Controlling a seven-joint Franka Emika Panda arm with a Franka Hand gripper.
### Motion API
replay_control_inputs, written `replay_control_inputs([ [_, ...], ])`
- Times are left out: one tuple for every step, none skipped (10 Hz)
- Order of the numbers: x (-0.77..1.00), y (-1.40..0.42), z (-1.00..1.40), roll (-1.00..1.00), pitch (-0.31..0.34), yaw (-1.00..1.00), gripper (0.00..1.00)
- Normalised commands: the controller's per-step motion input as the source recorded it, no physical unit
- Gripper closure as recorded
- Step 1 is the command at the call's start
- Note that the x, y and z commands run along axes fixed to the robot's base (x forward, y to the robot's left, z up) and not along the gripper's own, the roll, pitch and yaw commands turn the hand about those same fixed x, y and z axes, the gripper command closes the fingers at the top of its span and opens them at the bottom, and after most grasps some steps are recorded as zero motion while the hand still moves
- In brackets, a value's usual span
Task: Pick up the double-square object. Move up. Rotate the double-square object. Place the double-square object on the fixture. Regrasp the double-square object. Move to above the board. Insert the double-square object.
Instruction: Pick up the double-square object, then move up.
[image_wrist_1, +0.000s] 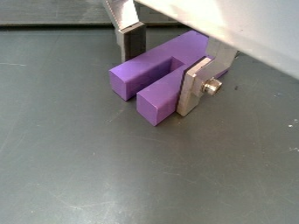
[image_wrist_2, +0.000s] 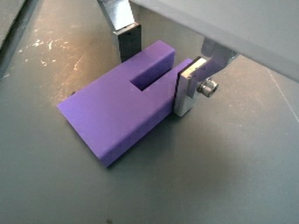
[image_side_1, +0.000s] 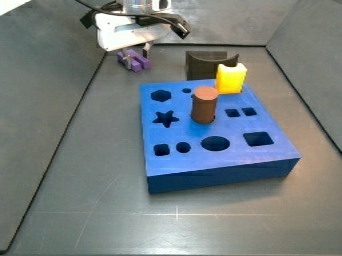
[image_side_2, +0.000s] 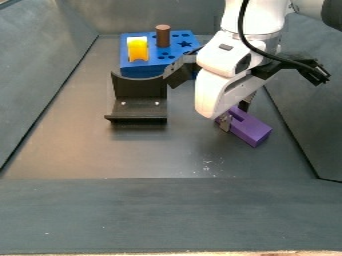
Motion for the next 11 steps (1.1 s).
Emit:
replay_control_inputs([
  [0.00, 0.00, 0.00, 0.00, 0.000, 0.00, 1.00],
  [0.00, 0.00, 0.00, 0.00, 0.000, 0.00, 1.00],
  [0.00, 0.00, 0.00, 0.00, 0.000, 0.00, 1.00],
  [0.00, 0.00, 0.00, 0.00, 0.000, 0.00, 1.00],
  [0.00, 0.00, 0.00, 0.00, 0.000, 0.00, 1.00],
  [0.00, 0.00, 0.00, 0.00, 0.000, 0.00, 1.00],
  [0.00, 0.00, 0.00, 0.00, 0.000, 0.00, 1.00],
  [0.00, 0.00, 0.00, 0.00, 0.000, 0.00, 1.00],
  [0.00, 0.00, 0.00, 0.00, 0.000, 0.00, 1.00],
  [0.00, 0.00, 1.00, 0.00, 0.000, 0.00, 1.00],
  [-0.04, 0.00, 1.00, 0.00, 0.022, -0.01, 1.00],
])
